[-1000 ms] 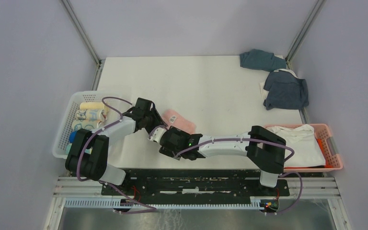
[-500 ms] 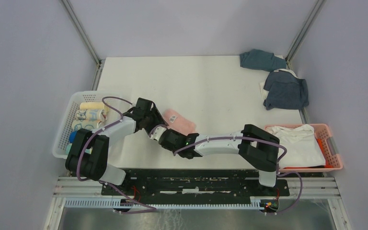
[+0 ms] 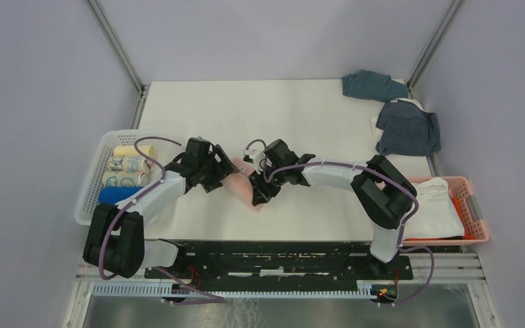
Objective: Roll the towels
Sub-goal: Roll the towel at the center of the board.
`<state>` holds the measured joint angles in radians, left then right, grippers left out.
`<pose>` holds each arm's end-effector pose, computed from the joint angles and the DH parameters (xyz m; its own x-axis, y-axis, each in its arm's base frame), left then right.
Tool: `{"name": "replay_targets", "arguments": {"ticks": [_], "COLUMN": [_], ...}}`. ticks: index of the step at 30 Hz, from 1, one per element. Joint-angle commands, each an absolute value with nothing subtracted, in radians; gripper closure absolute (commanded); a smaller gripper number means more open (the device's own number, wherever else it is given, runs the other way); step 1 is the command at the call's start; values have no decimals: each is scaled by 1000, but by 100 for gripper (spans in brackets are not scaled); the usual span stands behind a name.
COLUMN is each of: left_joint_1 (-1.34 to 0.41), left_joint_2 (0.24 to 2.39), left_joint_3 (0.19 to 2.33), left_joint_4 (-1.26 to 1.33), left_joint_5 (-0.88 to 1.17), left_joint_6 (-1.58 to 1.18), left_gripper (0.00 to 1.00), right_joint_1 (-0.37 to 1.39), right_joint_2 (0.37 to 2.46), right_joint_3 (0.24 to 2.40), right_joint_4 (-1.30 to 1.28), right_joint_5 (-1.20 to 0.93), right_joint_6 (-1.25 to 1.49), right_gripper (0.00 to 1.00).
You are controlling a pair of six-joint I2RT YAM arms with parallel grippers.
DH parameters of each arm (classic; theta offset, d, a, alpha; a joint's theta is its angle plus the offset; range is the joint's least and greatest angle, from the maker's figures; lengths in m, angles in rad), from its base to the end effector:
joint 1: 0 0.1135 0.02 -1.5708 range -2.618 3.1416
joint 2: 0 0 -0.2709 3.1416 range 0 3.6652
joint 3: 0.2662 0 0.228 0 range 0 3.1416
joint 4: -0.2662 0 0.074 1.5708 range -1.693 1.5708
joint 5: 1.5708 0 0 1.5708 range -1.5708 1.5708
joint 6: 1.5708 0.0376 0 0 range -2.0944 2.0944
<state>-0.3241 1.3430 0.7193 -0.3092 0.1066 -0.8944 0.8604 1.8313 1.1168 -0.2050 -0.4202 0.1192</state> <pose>0.2250 -0.0798 0.2081 -0.7705 -0.5591 -0.3061 -0.3580 0.7769 -0.5179 0.2237 0.2836 0.1903 -0.6165 -0.5501 -0.5633 -0.7857 0.4767 0.3942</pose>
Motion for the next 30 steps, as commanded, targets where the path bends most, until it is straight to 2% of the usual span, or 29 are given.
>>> {"name": "replay_targets", "arguments": {"ticks": [1,6,11,16,18,22,24,30], "left_joint_1": [-314,-314,-315,-315,-314,-314,-314,-316], "left_joint_2": [1261,1243,1271,1319,1348,1400,1427,1470], "left_joint_3": [699,663,646,612,611,620,626,641], "left_joint_4": [-331,-318,-299,-265,-267,-300,-306,-323], "left_joint_5": [103,106,118,107,96,72,71,63], "left_joint_6": [-950,-961,-965,-970,-961,-935,-924,-894], "left_gripper": [13,12,13,23,29,35,36,37], "right_joint_1": [807,757,726,720,721,727,742,829], "right_joint_2": [1936,2017,2092,2090,2053,1923,1850,1663], "right_joint_3": [1104,1133,1172,1174,1158,1102,1080,1073], "right_joint_4": [-208,-148,-148,-171,-181,-179,-193,-264], "right_joint_5": [-784,-937,-982,-928,-867,-699,-594,-286], "right_joint_6": [224,298,343,347,339,322,300,198], "right_gripper": [64,63,63,62,58,42,35,23]}}
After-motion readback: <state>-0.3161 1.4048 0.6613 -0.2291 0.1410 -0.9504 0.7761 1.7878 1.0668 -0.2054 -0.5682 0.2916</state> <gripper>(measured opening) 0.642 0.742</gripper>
